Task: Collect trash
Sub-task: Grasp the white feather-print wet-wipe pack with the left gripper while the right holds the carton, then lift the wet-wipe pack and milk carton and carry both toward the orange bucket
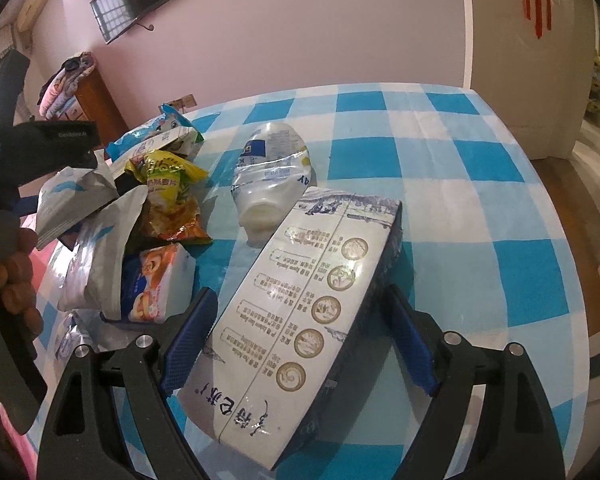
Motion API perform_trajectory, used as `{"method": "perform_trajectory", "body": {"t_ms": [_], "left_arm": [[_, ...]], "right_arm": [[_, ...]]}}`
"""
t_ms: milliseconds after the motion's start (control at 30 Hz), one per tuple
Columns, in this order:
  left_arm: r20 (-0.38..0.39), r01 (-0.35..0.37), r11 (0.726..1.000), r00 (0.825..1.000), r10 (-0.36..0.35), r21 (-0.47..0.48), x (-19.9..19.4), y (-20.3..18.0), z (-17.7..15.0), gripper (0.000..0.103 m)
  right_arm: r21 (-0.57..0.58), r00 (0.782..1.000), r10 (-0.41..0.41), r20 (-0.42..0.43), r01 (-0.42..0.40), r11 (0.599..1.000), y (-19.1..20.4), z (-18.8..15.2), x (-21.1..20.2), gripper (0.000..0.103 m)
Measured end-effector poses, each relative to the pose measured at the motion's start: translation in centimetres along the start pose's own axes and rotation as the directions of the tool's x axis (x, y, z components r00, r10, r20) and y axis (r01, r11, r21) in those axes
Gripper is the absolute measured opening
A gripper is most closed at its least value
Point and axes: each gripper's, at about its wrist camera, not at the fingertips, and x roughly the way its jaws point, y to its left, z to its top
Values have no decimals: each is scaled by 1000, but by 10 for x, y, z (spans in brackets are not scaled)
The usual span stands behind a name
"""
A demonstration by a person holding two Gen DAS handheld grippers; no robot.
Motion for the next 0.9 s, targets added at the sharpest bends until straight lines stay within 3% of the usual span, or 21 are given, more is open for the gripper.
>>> {"method": "perform_trajectory", "body": {"t_ms": [133, 333, 567, 767, 867, 900], "left_arm": [[17, 11, 1000, 1000, -11, 15, -5, 4, -2, 61], [1, 99, 995, 995, -99, -1, -8, 20, -2, 46], [-24, 250, 968, 968, -250, -8, -20, 46, -12, 30], [-70, 418, 908, 906, -418, -6, -31, 68, -35, 25], [-123, 542, 840, 834, -538, -4, -32, 73, -49, 25], [-134, 563, 826, 819, -557, 5, -33, 73, -54, 25]], "right_arm": [[1, 1000, 6, 5, -6, 1000, -1, -2, -3, 78], [8, 1000, 10, 22, -10, 1000, -2, -9, -12, 72], [-3, 999, 16, 38, -16, 1000, 0, -20, -25, 66], [-8, 999, 15, 51, -15, 1000, 4, -28, -38, 66], [-10, 998, 6, 59, -5, 1000, 5, -32, -45, 65], [-9, 998, 4, 59, -4, 1000, 5, -32, -46, 65]]}}
